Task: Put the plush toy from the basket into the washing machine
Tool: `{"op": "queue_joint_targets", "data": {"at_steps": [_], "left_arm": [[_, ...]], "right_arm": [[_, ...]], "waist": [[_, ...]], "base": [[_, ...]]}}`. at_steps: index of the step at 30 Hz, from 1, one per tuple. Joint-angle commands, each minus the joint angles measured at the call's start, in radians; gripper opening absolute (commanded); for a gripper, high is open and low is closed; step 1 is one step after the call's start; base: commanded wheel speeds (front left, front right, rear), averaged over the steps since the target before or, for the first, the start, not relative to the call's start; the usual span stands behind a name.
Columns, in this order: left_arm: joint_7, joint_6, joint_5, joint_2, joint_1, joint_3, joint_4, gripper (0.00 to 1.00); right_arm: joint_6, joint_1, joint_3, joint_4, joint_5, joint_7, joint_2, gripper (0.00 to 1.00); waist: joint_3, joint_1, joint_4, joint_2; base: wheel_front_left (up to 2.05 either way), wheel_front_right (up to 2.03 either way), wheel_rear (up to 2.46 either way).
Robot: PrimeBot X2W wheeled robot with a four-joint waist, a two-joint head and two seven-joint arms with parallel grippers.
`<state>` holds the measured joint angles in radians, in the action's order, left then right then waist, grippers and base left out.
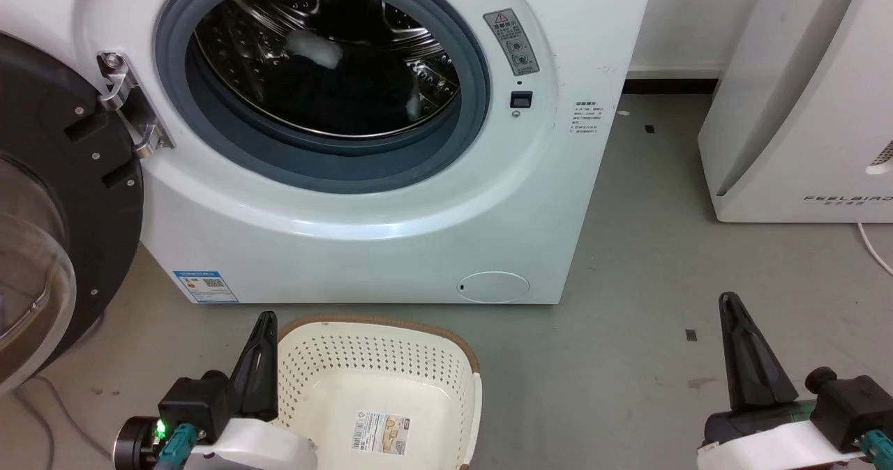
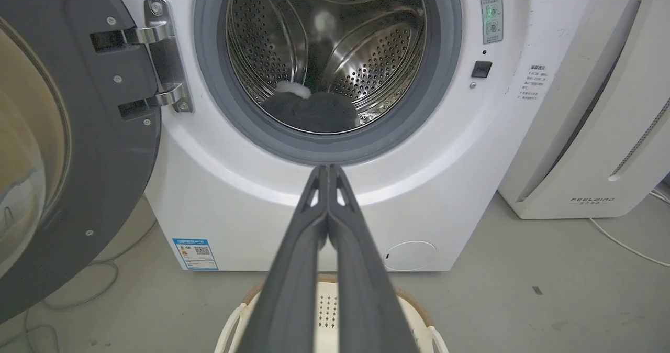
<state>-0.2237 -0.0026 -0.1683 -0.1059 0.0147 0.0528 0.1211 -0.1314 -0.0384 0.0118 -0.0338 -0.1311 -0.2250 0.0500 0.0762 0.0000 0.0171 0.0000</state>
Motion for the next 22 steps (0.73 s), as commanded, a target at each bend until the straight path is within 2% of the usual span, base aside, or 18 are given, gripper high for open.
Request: {"op": "queue_joint_targets", "data": {"at_steps": [1, 22], "left_arm": [[0.006, 0.000, 0.011, 0.005, -0.002, -0.004, -0.008, 0.00], [0.049, 0.001, 0.042, 0.015, -0.005, -0.014, -0.030, 0.00]], "right_arm": [[0.000, 0.005, -0.001, 0.004, 0.011, 0.006, 0.000, 0.00], [0.000, 0.012, -0.003, 0.010, 0.034, 0.049, 0.000, 0.00]], "waist": [[-0.001, 0.0000, 0.000, 0.0000], [-0.016, 0.0000, -0.004, 0.0000]], "base": [[0.00, 0.00, 0.00], [0.00, 0.00, 0.00]]}}
